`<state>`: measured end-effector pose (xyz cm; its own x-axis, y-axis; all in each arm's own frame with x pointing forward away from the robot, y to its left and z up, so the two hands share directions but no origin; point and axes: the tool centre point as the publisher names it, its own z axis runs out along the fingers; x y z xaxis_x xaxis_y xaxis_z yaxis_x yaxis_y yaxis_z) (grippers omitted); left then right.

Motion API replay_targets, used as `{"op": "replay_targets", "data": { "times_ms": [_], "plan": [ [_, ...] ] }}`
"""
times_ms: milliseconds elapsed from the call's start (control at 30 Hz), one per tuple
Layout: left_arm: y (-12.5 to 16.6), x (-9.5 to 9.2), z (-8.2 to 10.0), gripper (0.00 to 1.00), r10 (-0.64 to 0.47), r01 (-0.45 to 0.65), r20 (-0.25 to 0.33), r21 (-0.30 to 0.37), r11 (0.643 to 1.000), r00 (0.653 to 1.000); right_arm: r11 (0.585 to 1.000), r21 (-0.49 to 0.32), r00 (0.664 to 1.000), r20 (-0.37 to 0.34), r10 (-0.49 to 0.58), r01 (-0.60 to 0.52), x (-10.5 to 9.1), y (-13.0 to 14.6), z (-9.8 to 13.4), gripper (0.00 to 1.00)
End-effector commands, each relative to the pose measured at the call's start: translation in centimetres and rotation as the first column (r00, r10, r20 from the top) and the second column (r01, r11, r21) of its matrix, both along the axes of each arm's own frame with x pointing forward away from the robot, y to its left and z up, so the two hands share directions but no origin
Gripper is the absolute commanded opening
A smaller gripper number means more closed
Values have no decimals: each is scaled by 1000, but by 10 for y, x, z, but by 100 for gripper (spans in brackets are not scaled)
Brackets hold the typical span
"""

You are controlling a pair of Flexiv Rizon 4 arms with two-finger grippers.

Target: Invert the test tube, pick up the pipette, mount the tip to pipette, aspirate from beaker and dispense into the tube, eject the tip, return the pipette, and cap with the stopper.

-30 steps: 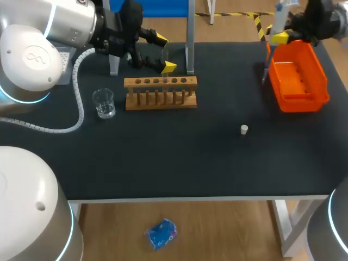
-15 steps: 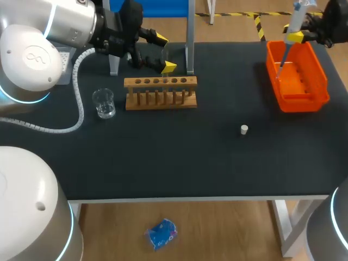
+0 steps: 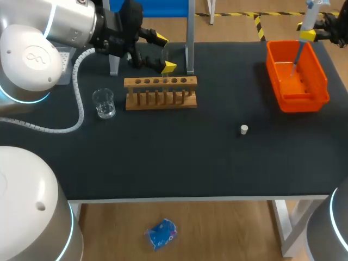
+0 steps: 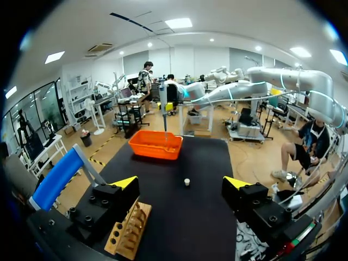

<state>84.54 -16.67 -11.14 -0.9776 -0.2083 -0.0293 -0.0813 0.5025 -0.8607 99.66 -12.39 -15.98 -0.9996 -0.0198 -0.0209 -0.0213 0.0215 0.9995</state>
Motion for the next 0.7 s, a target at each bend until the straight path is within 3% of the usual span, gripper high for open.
{"op": "replay_targets", "data": {
  "times_ms": [33,700],
  "plan": [
    [1,0,0,100,-1,1,0,-1,1000,1000,999,-1,999,-1,-55,55,-8,-9,-1,0],
    [1,0,0,100,-1,1,0,-1,1000,1000,993,-2,992,-28,-122,122,-8,-26,-12,0]
  ]
}}
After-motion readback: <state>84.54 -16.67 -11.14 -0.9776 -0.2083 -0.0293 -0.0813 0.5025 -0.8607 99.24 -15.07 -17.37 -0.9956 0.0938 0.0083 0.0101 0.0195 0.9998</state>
